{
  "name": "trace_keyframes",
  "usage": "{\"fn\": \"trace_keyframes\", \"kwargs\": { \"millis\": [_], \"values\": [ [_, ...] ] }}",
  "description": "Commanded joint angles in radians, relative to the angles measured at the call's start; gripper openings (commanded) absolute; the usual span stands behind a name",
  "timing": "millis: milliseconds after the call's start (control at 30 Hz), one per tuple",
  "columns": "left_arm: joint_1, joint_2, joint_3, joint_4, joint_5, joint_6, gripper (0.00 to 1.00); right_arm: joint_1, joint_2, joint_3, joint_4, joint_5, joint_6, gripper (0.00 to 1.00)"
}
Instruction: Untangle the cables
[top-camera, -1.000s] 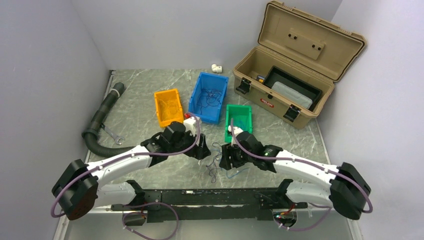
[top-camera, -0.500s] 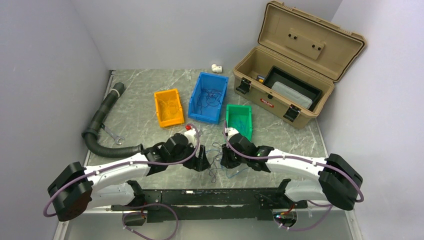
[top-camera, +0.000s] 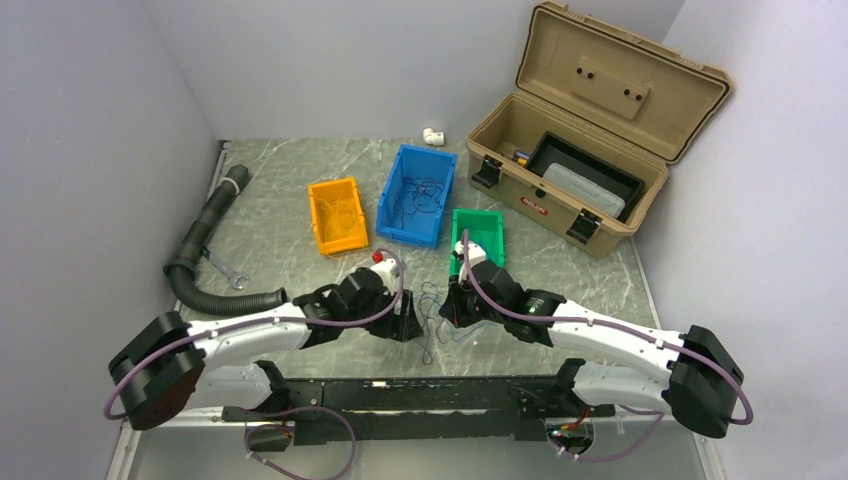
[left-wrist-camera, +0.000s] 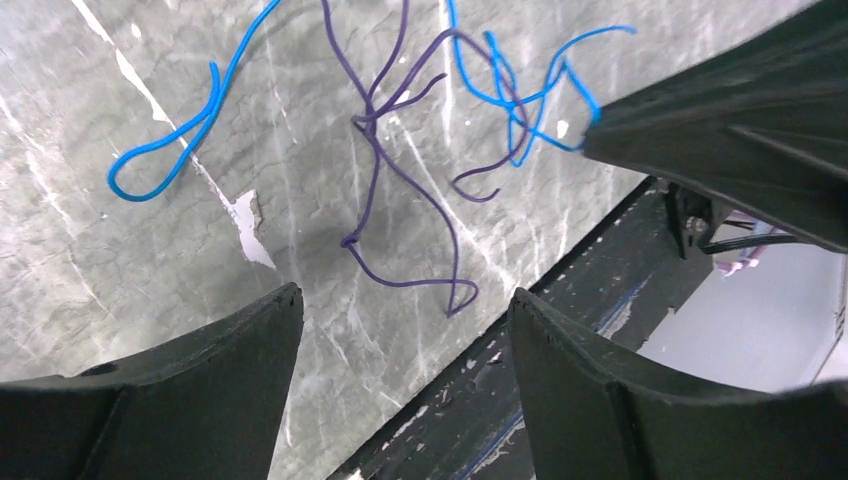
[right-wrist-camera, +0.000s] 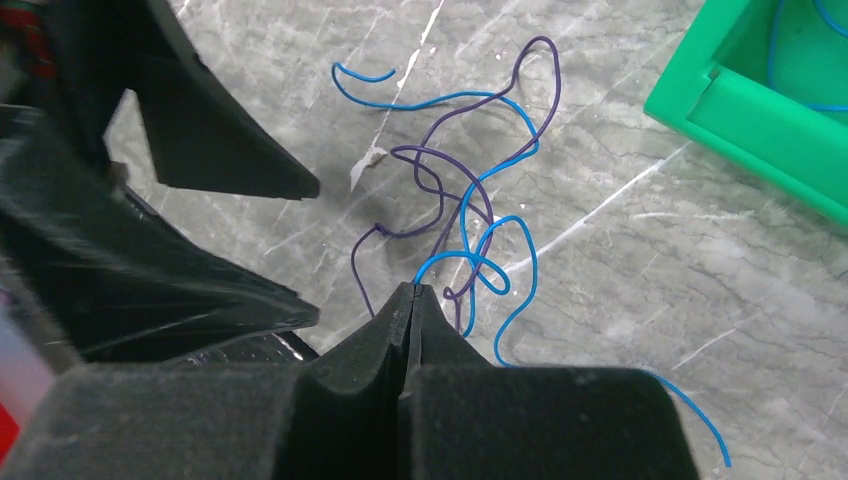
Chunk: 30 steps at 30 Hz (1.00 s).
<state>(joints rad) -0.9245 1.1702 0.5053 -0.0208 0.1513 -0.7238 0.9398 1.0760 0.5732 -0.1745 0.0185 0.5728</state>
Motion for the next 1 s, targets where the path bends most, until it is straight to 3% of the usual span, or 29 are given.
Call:
{"fn": "trace_keyframes", "kwargs": {
  "millis": [0, 300, 400, 500, 700, 900, 967],
  "values": [
    [-0.004, 0.091, 0.052, 0.061, 0.048, -0.027, 0.77, 0.006, -0.003, 0.038, -0.004, 0.014, 0.015, 0.0],
    [-0.05, 0.24, 0.152, 0.025, 0.022, -0.001, 0.78, 0.007, -0.038, 0.031, 0.001, 0.013, 0.025, 0.0],
    [-0.054, 0.266, 0.179, -0.013, -0.052, -0.02, 0.77, 0.006, -0.046, 0.033, -0.005, 0.014, 0.026, 0.0],
    [-0.054, 0.228, 0.126, 0.06, -0.135, -0.07, 0.75, 0.007, -0.062, 0.032, -0.013, 0.02, 0.028, 0.0],
    [-0.059, 0.293, 0.162, 0.103, -0.211, -0.058, 0.65, 0.006, -0.1, 0.017, 0.004, 0.018, 0.045, 0.0],
    [-0.06, 0.354, 0.17, 0.203, -0.284, -0.041, 0.61, 0.006, -0.134, 0.019, 0.013, -0.012, 0.073, 0.0],
    [-0.06, 0.367, 0.165, 0.245, -0.31, -0.039, 0.45, 0.006, -0.15, 0.019, 0.008, -0.012, 0.08, 0.0]
  ]
}}
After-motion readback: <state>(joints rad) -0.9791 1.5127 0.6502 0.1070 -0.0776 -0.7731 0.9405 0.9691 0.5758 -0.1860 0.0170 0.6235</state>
